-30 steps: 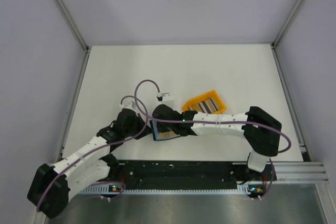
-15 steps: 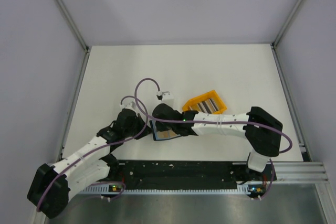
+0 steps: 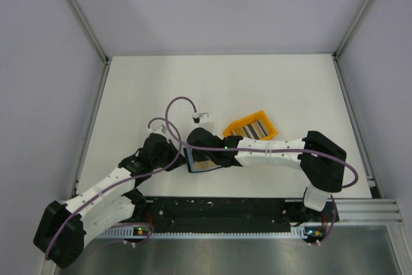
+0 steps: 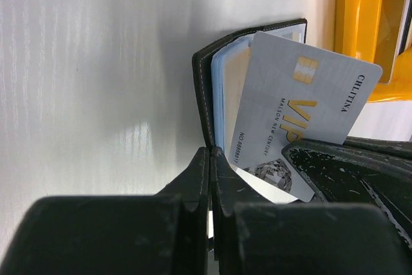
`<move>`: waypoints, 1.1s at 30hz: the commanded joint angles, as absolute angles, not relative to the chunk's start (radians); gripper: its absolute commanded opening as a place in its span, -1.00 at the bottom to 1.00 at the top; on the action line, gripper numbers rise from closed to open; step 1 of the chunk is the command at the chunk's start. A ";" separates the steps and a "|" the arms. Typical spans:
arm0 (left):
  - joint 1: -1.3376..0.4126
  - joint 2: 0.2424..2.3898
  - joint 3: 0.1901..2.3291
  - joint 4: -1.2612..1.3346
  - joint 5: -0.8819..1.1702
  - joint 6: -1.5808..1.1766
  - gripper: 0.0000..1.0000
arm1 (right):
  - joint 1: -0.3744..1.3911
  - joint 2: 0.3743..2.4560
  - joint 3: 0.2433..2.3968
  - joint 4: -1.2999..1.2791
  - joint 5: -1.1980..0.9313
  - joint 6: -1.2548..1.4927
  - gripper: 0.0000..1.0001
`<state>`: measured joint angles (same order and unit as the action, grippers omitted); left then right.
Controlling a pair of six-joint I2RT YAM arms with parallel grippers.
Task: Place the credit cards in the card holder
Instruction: Turn over the card slot in the card holder.
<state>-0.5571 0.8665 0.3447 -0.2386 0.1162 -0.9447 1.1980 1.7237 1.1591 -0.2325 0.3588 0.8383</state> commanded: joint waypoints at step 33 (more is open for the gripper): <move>-0.557 0.859 0.333 -0.170 0.137 -0.974 -1.00 | 1.216 1.747 1.197 -0.238 0.364 0.822 -1.00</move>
